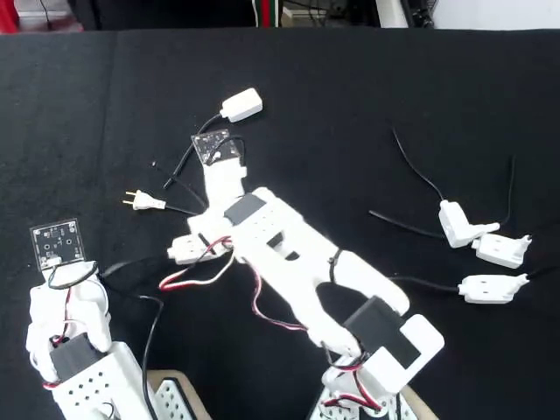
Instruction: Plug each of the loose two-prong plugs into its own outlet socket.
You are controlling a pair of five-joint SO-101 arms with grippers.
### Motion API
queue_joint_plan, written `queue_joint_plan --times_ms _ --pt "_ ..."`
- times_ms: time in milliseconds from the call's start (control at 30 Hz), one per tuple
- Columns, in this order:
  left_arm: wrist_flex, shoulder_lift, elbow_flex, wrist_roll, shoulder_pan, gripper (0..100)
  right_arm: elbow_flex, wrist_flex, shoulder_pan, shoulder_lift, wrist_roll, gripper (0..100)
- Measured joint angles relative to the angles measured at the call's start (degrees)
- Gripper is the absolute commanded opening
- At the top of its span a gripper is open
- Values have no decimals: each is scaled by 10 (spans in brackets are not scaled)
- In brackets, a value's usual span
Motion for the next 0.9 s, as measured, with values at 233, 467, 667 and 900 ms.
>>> queue_joint_plan --times_ms 233,467,667,900 --pt "0 0 0 0 0 30 -1 34 91 -2 85 12" --pt "0 0 0 0 0 30 15 71 222 -59 156 12" --pt "0 0 0 0 0 30 20 120 355 -122 260 12" --pt "0 0 0 0 0 30 38 28 599 -131 472 12"
